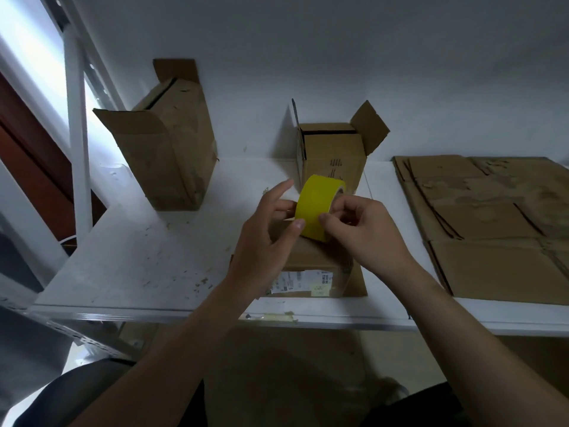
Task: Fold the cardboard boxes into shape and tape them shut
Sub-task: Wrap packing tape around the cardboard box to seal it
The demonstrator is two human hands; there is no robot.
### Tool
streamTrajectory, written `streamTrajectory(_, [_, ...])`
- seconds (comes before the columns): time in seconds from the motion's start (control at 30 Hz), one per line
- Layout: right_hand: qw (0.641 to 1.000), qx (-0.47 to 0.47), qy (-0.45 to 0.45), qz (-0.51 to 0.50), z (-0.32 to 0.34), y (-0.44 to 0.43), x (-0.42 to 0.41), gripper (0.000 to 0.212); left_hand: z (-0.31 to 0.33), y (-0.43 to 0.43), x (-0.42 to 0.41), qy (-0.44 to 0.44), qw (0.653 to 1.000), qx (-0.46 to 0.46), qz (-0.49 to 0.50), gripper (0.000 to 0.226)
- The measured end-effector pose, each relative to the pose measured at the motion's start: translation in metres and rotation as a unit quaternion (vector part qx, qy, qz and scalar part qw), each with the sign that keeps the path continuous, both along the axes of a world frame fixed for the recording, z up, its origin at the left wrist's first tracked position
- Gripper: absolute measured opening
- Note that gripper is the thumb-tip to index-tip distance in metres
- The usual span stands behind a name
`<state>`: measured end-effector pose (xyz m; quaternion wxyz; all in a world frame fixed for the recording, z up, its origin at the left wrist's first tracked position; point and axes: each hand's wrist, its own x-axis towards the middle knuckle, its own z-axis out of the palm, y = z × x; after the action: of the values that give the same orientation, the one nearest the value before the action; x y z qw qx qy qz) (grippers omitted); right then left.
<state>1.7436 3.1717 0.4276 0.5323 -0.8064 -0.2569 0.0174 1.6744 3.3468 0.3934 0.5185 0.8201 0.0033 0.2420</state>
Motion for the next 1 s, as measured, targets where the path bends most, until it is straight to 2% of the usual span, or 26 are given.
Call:
streamTrajectory(0.17, [0.994, -0.071, -0.083, 0.023, -0.001, 0.002, -0.006, 0.018, 0.002, 0.002, 0.001, -0.031, 0.997, 0.070, -0.003, 0.051])
streamTrajectory(0.37, [0.989, -0.091, -0.105, 0.049, 0.001, 0.007, -0.006, 0.016, 0.009, 0.005, 0.000, -0.121, 0.979, 0.140, 0.089, 0.027])
streamTrajectory(0.53, [0.985, -0.103, -0.125, 0.067, 0.000, 0.015, -0.008, 0.012, 0.010, 0.012, -0.007, -0.095, 0.986, 0.077, 0.115, 0.012])
streamTrajectory(0.63, [0.976, -0.117, -0.167, 0.076, -0.004, 0.019, -0.007, 0.013, 0.009, 0.020, -0.011, -0.076, 0.986, 0.068, 0.131, 0.006])
streamTrajectory(0.8, [0.941, -0.239, -0.211, 0.117, -0.012, 0.020, -0.001, 0.030, 0.001, 0.023, -0.022, -0.023, 0.988, 0.009, 0.151, 0.012])
streamTrajectory(1.0, [0.931, -0.260, -0.238, 0.095, -0.011, 0.021, 0.001, 0.029, -0.014, 0.024, -0.026, 0.020, 0.989, -0.026, 0.145, 0.012])
